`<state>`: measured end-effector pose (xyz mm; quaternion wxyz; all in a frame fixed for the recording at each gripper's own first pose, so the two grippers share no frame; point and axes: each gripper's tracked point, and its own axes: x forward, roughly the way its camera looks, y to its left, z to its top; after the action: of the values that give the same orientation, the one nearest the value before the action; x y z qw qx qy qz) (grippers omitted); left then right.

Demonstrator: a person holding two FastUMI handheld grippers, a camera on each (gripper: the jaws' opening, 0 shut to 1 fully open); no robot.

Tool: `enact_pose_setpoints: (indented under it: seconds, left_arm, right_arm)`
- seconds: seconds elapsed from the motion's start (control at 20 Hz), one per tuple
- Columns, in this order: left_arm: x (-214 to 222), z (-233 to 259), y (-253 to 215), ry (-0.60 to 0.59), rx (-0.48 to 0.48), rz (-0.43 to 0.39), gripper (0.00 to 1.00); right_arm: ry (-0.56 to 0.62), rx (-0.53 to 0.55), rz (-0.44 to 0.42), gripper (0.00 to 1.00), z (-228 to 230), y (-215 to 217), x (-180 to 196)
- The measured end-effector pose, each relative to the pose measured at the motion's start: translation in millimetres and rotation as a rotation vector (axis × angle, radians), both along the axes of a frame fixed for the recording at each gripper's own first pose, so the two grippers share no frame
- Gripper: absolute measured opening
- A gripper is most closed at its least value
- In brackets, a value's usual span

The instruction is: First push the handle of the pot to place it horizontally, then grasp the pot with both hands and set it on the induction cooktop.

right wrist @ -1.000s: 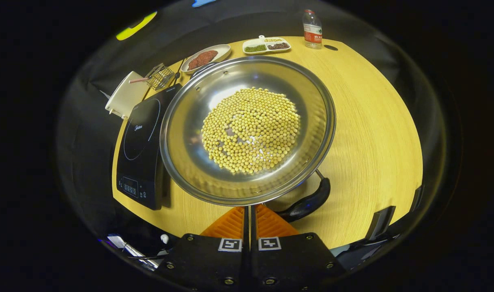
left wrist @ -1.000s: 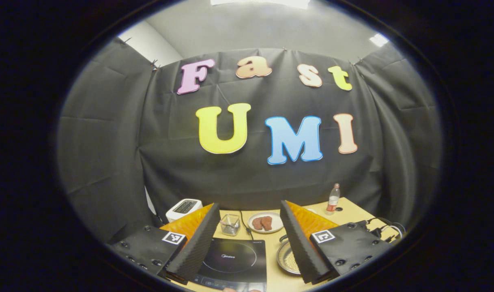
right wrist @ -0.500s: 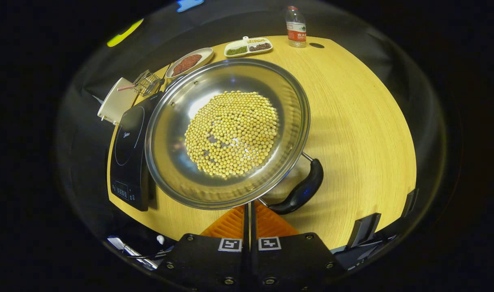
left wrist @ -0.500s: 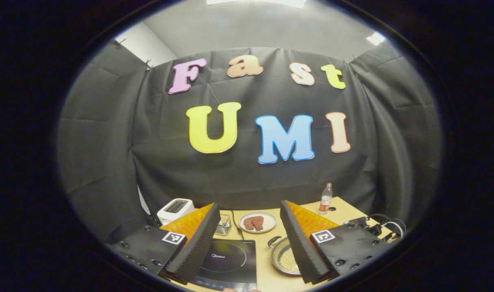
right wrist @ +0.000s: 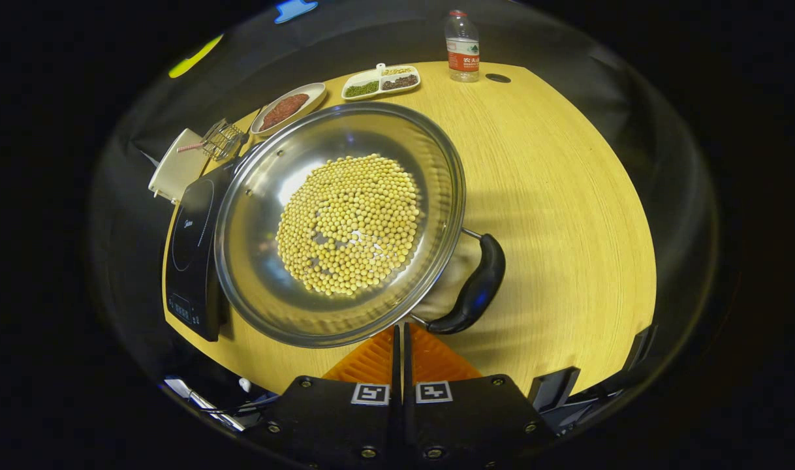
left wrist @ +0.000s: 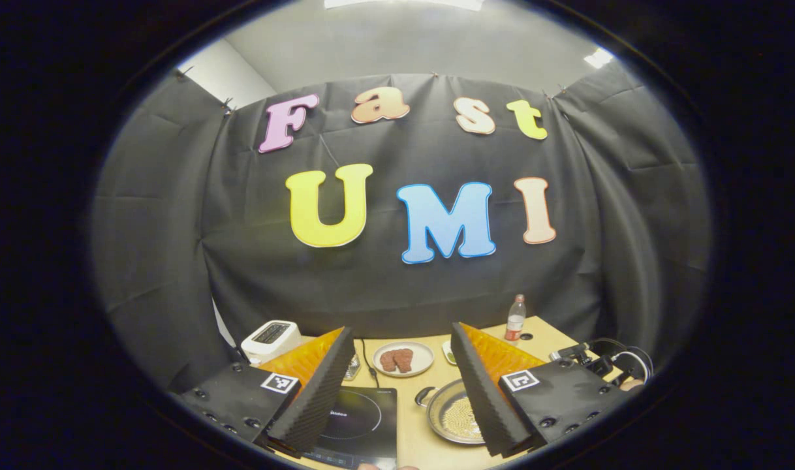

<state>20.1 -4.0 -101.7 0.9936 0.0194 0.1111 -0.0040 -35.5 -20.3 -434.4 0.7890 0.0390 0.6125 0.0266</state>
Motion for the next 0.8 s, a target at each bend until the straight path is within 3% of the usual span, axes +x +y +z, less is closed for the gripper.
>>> enact_pose_setpoints:
  seconds: [0.8]
  left_arm:
    - [2.8,-6.9,-31.9,0.024,0.020,0.038,1.00]
  right_arm:
    - [-0.031,-0.041,0.052,0.02,-4.3,-47.8,43.3]
